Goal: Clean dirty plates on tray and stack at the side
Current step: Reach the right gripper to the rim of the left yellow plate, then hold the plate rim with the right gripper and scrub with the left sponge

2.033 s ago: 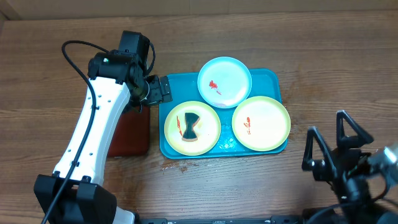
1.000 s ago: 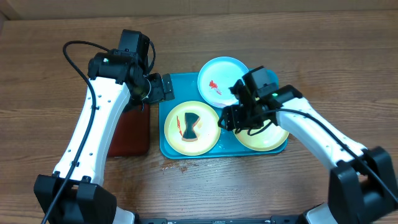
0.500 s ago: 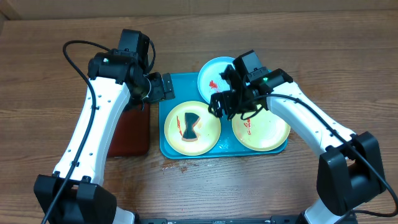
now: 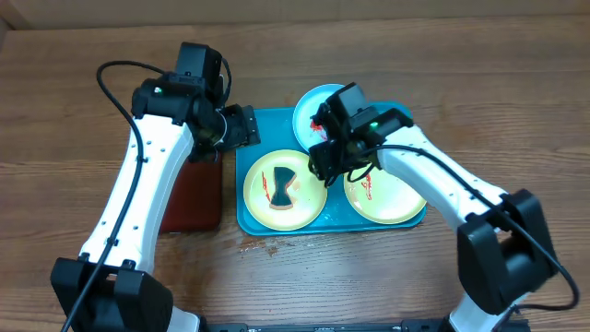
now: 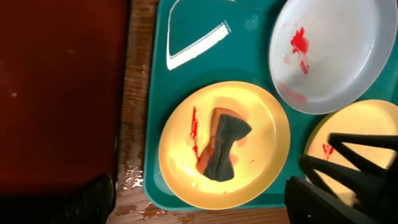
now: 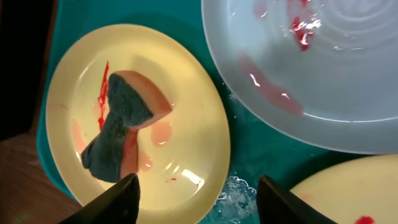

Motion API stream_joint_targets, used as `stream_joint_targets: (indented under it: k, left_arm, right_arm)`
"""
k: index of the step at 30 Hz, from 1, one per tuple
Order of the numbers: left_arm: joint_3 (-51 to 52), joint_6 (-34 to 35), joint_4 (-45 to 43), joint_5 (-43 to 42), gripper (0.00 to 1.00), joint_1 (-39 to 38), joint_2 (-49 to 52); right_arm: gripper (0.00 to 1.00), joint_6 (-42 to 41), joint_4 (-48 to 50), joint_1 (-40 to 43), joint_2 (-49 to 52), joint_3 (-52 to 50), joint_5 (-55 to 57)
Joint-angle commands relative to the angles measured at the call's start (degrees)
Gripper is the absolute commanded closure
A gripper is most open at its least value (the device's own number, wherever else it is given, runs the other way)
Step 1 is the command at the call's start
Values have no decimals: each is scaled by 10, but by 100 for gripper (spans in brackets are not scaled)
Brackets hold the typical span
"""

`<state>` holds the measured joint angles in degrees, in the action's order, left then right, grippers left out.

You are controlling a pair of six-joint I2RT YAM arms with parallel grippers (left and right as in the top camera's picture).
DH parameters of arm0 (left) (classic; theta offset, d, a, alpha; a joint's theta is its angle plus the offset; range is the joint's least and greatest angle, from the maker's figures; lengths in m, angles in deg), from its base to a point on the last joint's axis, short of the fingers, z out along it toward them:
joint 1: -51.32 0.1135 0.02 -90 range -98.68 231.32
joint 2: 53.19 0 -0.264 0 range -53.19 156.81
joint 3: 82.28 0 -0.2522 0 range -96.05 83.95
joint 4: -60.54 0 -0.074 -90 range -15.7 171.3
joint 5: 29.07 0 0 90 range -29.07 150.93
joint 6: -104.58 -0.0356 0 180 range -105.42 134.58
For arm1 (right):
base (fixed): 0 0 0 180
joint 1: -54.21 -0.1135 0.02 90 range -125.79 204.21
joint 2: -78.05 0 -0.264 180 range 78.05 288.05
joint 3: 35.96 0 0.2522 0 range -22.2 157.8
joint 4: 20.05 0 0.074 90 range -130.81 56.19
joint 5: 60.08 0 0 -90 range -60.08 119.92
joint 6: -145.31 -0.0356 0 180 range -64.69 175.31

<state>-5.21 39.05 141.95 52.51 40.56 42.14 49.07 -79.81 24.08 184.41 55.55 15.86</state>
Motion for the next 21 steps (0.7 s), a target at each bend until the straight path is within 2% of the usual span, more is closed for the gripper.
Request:
stream_joint_targets:
  k: [1,6,10,16,21]
  left_arm:
    - [22,0,-8,-22,12,-8,7]
    - [54,0,-28,-22,13,-25,7]
    - [82,3,-63,-22,24,-36,7]
    - [144,15,-123,-22,26,-55,7]
    - [189,15,-170,-21,27,-66,7]
  right_arm:
    - [41,7,6,-2,31,-5,21]
    - [47,8,8,-1,56,-5,15]
    - [47,7,7,-1,56,5,7]
    - [49,22,-4,-1,70,-6,21]
    - [54,22,-8,-1,91,-6,20]
